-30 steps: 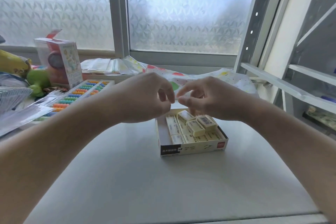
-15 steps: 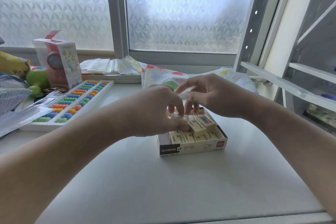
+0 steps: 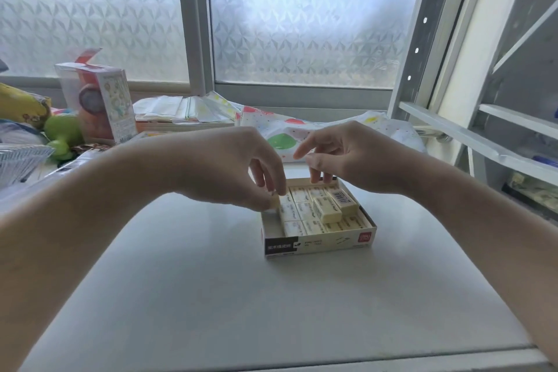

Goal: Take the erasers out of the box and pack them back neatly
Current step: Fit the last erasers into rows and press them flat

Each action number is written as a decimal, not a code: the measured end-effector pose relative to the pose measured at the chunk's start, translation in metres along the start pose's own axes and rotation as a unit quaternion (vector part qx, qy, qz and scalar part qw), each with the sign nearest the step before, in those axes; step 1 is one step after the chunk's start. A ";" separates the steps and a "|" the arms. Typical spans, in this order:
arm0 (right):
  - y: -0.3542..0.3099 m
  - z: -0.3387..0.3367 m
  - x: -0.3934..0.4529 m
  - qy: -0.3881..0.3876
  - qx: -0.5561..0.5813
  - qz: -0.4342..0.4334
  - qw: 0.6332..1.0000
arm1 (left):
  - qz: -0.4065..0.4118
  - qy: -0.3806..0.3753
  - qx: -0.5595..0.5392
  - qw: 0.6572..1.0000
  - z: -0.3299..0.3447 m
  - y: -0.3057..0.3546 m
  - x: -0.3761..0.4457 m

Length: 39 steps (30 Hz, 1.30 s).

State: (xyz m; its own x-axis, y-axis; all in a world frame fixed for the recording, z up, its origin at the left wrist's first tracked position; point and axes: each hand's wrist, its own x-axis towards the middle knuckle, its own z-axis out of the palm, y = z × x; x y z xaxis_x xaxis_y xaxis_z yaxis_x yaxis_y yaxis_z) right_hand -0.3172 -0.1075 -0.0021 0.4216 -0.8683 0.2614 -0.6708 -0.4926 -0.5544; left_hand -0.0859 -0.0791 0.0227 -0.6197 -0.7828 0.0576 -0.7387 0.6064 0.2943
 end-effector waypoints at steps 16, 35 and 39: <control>0.002 0.001 0.001 -0.012 0.006 -0.001 1.000 | -0.049 0.008 0.078 0.996 0.011 0.008 0.000; -0.002 0.000 -0.002 -0.021 0.004 0.009 1.000 | -0.128 0.040 0.116 0.984 0.007 0.017 -0.002; -0.003 0.000 -0.003 -0.022 0.004 0.012 1.000 | -0.118 0.035 0.127 0.984 0.005 0.014 -0.003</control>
State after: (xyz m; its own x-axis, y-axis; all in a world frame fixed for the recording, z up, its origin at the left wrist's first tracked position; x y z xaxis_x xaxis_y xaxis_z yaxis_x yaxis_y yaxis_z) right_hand -0.3158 -0.1034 -0.0012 0.4327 -0.8760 0.2128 -0.6754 -0.4714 -0.5671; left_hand -0.0956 -0.0680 0.0221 -0.4094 -0.9085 0.0839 -0.9080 0.4147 0.0601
